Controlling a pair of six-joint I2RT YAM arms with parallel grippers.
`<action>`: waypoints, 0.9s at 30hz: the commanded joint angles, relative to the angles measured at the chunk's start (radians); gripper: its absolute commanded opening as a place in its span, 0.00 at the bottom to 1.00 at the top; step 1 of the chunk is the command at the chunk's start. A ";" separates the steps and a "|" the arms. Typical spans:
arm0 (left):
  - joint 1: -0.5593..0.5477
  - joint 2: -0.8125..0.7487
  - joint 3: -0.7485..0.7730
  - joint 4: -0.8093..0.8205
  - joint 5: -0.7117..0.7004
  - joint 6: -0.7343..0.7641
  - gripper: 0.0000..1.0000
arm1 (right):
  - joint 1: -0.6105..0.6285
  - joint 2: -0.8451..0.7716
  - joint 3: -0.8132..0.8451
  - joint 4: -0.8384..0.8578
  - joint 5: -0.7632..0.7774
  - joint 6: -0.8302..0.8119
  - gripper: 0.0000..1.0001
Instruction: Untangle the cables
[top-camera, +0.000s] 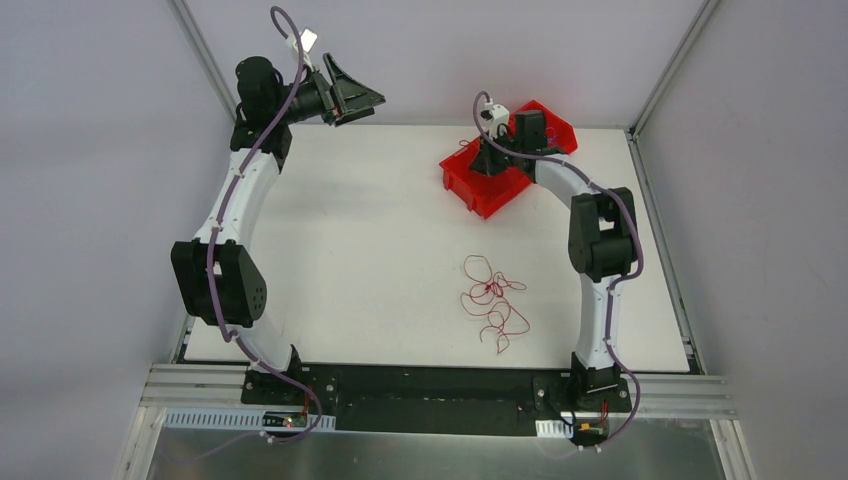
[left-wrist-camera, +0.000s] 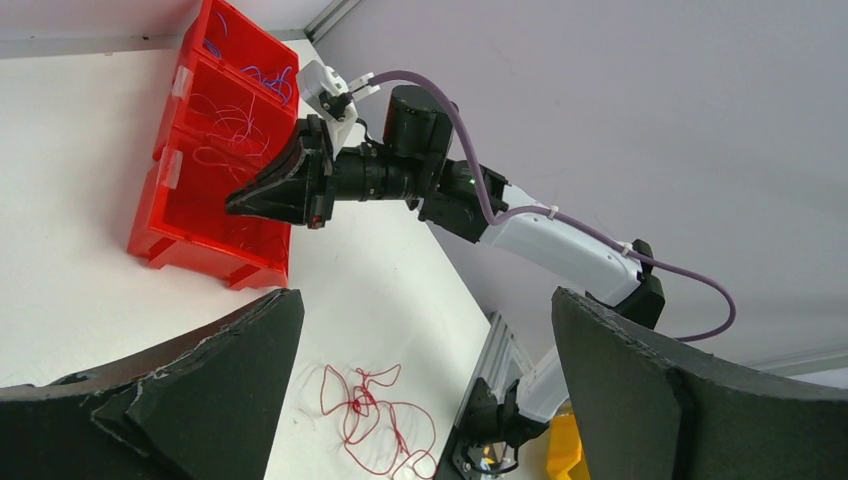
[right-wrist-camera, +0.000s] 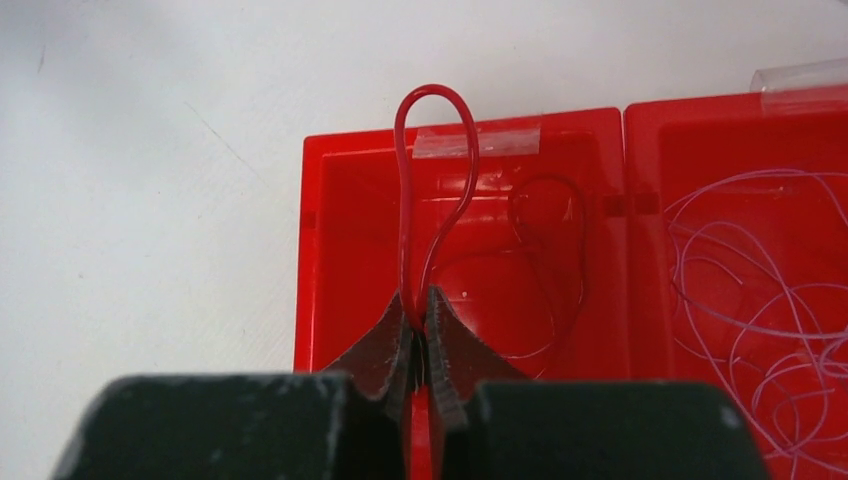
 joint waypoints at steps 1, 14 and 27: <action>0.010 -0.008 -0.003 0.026 0.021 0.019 0.99 | -0.006 -0.049 0.000 -0.035 -0.005 -0.023 0.00; 0.011 -0.010 -0.003 0.023 0.021 0.017 0.99 | -0.006 0.034 0.105 -0.276 -0.009 -0.149 0.00; 0.010 -0.008 0.005 0.011 0.020 0.027 0.99 | -0.006 0.064 0.236 -0.348 0.007 -0.148 0.35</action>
